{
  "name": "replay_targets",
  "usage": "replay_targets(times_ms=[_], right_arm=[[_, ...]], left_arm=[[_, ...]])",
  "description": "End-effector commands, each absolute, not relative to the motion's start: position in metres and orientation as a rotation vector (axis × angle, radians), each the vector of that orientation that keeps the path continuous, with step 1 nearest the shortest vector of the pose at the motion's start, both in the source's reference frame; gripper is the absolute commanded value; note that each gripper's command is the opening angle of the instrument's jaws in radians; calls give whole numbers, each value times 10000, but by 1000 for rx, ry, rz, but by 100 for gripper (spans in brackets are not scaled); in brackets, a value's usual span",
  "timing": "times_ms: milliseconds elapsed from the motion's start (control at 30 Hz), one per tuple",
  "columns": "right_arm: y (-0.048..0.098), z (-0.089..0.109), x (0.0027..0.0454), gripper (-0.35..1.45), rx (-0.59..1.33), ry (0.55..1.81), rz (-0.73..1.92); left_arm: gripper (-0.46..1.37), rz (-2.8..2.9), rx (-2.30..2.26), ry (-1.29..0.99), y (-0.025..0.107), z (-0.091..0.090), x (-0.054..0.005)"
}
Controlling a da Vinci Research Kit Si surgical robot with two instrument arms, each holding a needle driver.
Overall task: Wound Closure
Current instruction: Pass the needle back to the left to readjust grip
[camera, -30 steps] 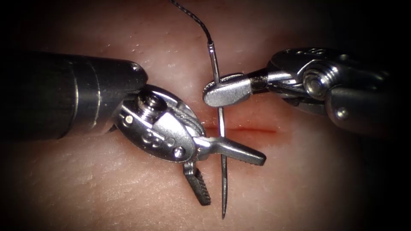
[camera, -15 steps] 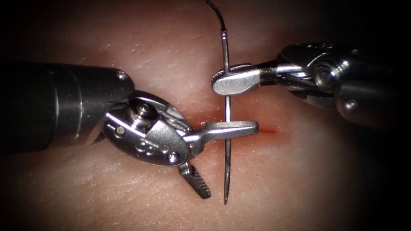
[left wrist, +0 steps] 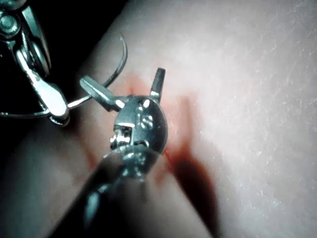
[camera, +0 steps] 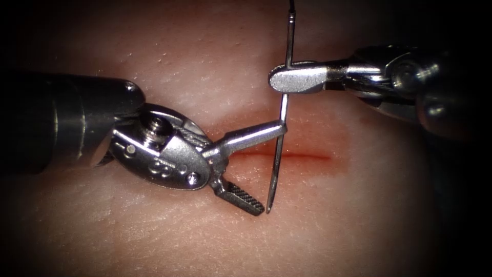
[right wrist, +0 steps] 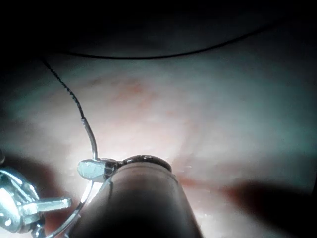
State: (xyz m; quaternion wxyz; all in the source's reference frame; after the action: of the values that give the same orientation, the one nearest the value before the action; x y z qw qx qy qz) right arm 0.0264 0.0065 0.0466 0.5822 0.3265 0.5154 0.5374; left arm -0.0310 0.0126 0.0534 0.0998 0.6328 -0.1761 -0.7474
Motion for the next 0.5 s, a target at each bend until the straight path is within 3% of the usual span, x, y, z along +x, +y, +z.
replay_targets(times_ms=[33,233,500], right_arm=[[65,467,264,-35,738,1195,1275],[63,467,264,-35,672,1182,1334],[56,469,265,-35,529,1130,1334]], left_arm=[[100,-2212,1877,-540,125,535,-312],[96,-2290,1859,-634,126,536,-313],[78,-2398,1775,-700,127,533,-312]])
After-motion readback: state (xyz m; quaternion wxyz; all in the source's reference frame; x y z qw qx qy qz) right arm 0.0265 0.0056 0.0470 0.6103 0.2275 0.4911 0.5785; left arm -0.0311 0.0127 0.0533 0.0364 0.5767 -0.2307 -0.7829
